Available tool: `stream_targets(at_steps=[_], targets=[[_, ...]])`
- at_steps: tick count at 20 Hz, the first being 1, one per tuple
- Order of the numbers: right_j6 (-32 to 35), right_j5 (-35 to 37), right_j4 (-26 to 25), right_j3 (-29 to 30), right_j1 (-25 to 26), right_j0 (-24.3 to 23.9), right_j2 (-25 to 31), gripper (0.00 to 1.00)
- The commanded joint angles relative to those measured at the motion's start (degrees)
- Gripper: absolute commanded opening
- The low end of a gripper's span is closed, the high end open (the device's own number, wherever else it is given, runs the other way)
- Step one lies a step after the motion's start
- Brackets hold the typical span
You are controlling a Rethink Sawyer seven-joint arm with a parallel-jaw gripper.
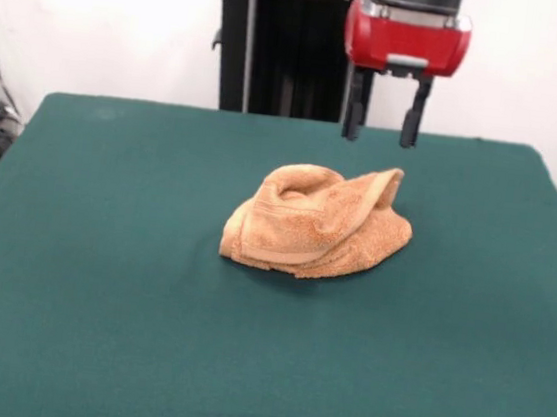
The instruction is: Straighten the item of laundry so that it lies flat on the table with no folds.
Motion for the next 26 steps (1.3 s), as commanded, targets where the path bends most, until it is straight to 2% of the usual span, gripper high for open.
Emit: stream_targets(at_steps=[1,11,18,26], targets=[[11.6,-6.2,0.6,4.8,4.5,0.6,5.1,1.00],[10.5,-14.2,-1.1,2.9,14.0,-1.5,7.4,1.00],[10.7,-16.0,-0.5,2.2,15.2,-0.8,7.7,1.00],[9.8,-16.6,-0.1,-1.2,19.4,1.3,6.4,1.00]])
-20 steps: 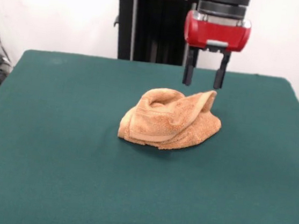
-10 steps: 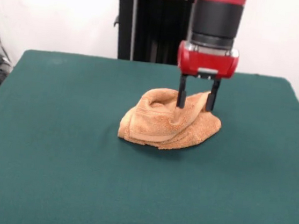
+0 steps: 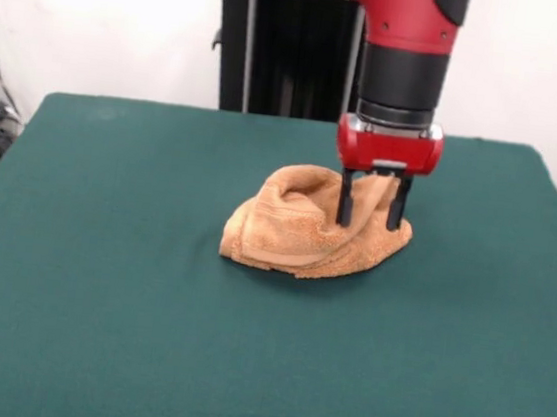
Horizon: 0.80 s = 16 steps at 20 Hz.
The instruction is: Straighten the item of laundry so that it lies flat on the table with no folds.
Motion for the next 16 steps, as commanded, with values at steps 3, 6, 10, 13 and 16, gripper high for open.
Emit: stream_targets(at_steps=[3,6,10,13,16], targets=[[9.1,-0.4,0.3,-3.0,6.0,2.2,5.2,1.00],[8.6,-0.2,0.4,-4.5,7.0,3.4,4.3,1.00],[8.3,-0.2,0.7,-7.1,10.3,4.2,3.8,1.00],[7.8,0.4,0.3,-8.3,11.8,3.2,5.0,1.00],[7.8,-0.3,0.0,-8.9,12.7,2.9,5.5,1.00]])
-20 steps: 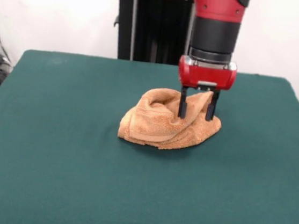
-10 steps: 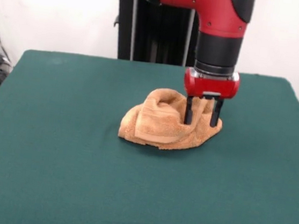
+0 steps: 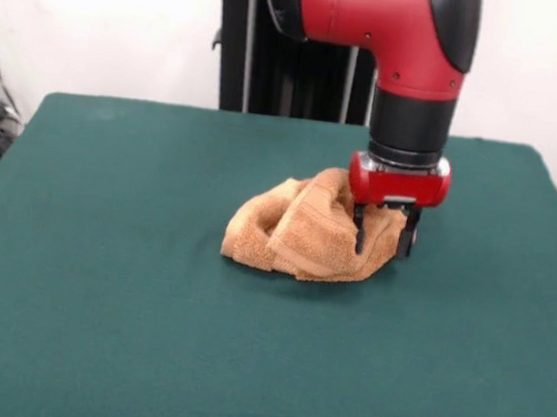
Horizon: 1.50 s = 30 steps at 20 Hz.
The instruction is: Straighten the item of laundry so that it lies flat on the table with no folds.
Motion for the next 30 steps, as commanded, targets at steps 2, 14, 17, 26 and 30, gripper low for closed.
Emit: stream_targets(at_steps=[2,14,17,26,30], targets=[[8.1,-0.9,-0.2,-4.7,6.6,1.3,5.4,1.00],[9.7,-0.1,1.2,-3.2,5.2,2.5,4.3,1.00],[10.2,1.4,1.8,-2.0,3.3,3.4,3.5,1.00],[10.8,7.3,2.2,4.3,-4.2,3.6,3.4,1.00],[11.6,7.0,2.2,7.4,-6.5,3.8,2.8,1.00]])
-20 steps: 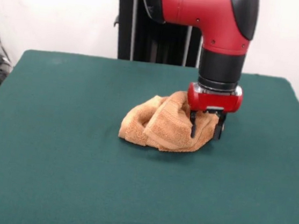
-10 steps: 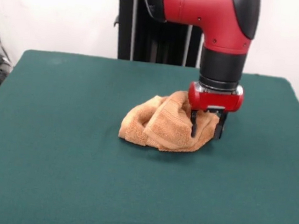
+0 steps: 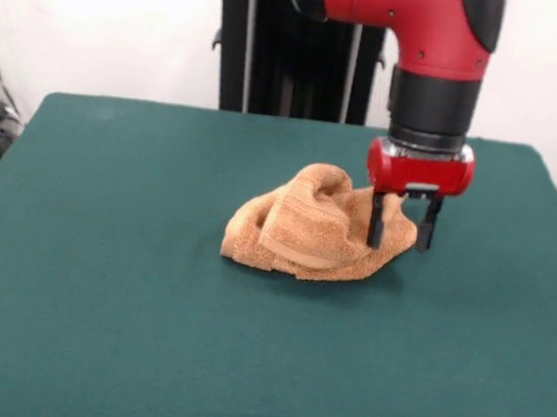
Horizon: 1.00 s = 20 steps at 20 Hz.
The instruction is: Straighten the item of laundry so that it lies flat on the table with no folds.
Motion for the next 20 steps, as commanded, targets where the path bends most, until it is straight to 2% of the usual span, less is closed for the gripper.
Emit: stream_targets(at_steps=[1,13,20], targets=[[11.7,7.0,2.2,7.2,-3.0,1.5,3.4,1.00],[11.0,4.3,1.4,7.4,-0.2,1.1,3.0,1.00],[10.6,2.3,0.5,6.7,3.2,2.0,2.1,1.00]])
